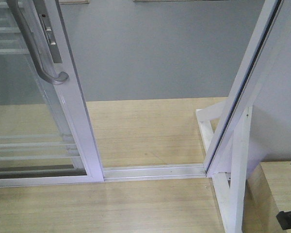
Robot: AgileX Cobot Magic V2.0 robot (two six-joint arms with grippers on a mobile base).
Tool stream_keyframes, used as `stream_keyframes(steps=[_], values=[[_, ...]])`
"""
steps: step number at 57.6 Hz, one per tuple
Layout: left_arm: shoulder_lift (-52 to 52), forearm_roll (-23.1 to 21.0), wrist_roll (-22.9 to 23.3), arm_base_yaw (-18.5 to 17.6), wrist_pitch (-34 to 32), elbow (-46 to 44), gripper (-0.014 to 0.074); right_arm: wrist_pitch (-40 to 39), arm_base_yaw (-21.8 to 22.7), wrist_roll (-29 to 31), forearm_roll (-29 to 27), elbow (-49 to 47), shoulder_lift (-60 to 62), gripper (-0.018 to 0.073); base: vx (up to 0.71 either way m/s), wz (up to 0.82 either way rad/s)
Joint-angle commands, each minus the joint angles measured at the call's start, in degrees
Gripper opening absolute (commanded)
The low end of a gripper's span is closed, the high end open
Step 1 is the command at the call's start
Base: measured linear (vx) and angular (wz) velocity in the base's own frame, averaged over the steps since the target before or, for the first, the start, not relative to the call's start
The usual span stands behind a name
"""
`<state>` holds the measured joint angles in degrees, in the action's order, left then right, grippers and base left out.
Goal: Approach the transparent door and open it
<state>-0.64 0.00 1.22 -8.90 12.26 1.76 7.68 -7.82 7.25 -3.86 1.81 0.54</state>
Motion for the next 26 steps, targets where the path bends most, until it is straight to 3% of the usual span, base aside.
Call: stream_keyframes(steps=[1,26], values=[[-0.8,-0.4,0.5,-0.4,-4.7,0.9,0.0003,-5.0,2.5,0.2,0.3,0.2,0.9,-0.0003,0.00,0.00],[-0.8,-0.4,0.5,-0.4,-4.7,0.9,0.0003,-5.0,4.0,0.3,0.2,0.2,0.9,-0.0003,0.00,0.00]])
